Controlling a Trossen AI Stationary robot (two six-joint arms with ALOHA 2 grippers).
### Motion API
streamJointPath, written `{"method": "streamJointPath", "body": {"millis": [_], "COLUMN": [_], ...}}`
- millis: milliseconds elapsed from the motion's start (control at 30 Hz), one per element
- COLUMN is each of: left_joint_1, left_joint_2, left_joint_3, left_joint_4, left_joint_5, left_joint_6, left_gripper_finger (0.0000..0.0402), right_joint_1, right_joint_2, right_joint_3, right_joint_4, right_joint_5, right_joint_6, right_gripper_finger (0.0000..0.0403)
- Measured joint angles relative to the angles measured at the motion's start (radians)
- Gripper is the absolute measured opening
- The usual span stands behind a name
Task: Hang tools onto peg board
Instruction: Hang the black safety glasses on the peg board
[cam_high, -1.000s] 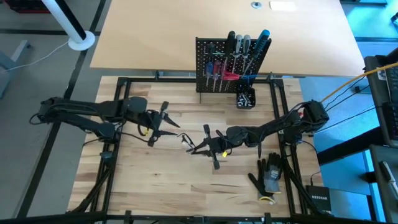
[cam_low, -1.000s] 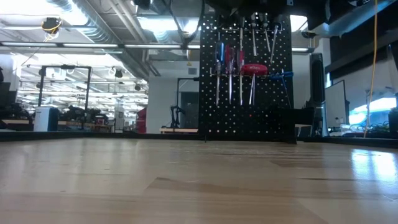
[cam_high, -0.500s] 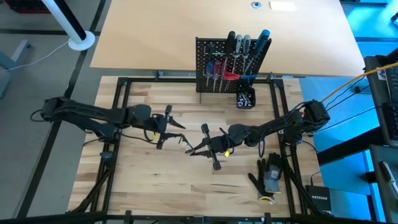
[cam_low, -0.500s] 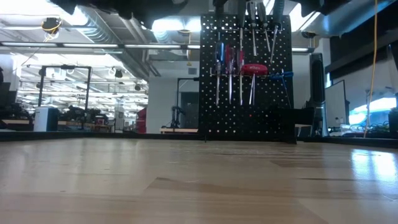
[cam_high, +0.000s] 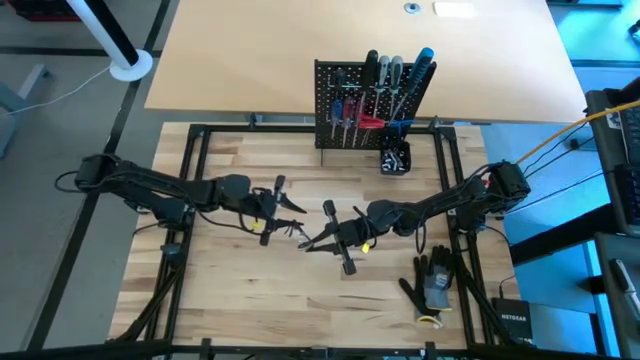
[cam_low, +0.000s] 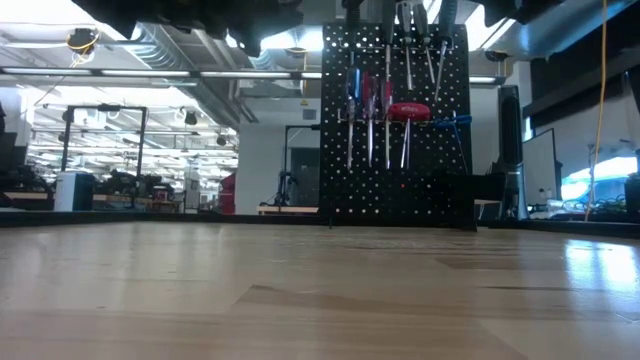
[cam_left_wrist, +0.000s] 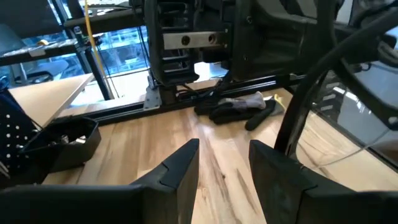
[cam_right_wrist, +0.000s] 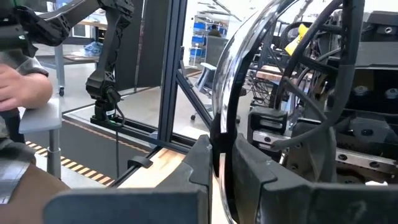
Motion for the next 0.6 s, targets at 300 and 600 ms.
{"method": "streamJointPath", "body": {"millis": [300, 600], "left_joint_1": [-0.004, -0.049], "left_joint_2": [-0.013, 0.047], "left_joint_3": [0.0, 0.001], "left_joint_4": [-0.019, 0.083], "left_joint_5": [0.001, 0.011], "left_joint_6": [-0.011, -0.011], "left_gripper_finger": [0.0131, 0.0131], "right_joint_1": [0.0, 0.001], "right_joint_2": [0.0, 0.0], "right_joint_3": [0.0, 0.0], "right_joint_4": [0.007, 0.029], "right_joint_5": [0.005, 0.01], "right_joint_6": [0.0, 0.006], "right_gripper_finger": [0.0035, 0.0035]}}
